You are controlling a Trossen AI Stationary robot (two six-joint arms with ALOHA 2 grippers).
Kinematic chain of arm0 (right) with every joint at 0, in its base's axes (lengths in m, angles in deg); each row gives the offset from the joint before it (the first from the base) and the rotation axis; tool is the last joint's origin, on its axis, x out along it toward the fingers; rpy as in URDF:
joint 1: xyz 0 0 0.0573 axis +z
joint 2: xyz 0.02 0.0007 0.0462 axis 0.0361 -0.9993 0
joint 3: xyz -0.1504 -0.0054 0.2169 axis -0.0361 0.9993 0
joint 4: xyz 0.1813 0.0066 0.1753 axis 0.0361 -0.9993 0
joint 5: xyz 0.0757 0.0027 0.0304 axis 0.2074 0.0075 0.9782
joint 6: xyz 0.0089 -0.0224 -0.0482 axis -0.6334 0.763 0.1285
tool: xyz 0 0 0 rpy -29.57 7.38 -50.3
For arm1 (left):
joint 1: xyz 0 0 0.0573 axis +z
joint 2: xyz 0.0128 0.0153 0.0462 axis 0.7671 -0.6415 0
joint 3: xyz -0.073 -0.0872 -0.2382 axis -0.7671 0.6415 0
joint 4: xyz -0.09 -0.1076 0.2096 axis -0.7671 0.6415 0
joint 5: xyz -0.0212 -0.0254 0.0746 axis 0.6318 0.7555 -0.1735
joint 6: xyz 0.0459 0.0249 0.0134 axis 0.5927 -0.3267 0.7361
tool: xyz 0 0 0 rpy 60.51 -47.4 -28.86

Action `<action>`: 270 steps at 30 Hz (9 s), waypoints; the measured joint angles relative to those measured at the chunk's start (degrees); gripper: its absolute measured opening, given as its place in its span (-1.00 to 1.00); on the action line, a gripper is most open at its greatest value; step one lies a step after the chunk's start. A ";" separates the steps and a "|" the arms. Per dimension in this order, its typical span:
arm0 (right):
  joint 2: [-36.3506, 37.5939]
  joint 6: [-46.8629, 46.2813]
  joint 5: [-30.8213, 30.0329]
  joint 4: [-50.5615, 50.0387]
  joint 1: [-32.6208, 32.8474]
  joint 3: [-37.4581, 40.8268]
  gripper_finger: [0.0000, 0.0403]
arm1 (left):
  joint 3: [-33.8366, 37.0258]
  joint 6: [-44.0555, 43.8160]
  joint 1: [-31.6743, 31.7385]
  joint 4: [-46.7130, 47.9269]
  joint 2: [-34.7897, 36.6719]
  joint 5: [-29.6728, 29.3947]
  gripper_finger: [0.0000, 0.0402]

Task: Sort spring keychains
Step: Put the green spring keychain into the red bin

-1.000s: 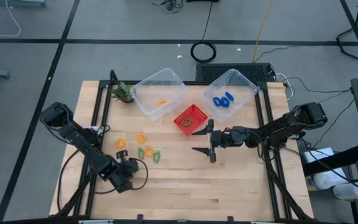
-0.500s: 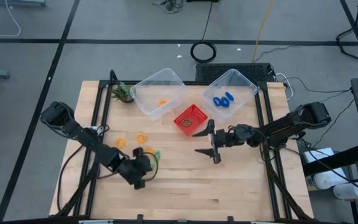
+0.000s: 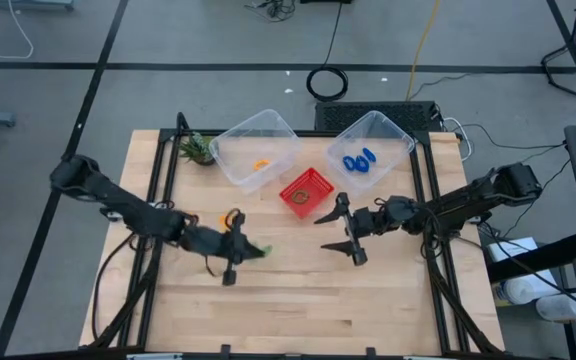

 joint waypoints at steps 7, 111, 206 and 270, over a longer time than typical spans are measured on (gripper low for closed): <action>0.01 -1.39 -8.45 1.30 -0.04 -1.08 0.38 | 0.01 6.85 5.38 -6.12 5.79 1.27 -0.97; -0.85 29.33 -36.72 -81.72 0.56 -36.96 -1.00 | -6.95 -16.53 22.04 16.14 0.77 33.00 0.60; -17.19 9.31 -18.68 -62.47 7.54 -41.83 0.28 | -6.87 -71.09 6.12 65.16 -1.27 9.29 0.60; -12.19 6.16 -18.03 -63.72 11.42 -40.80 0.27 | -6.21 -72.86 7.17 51.33 -17.91 9.22 -0.66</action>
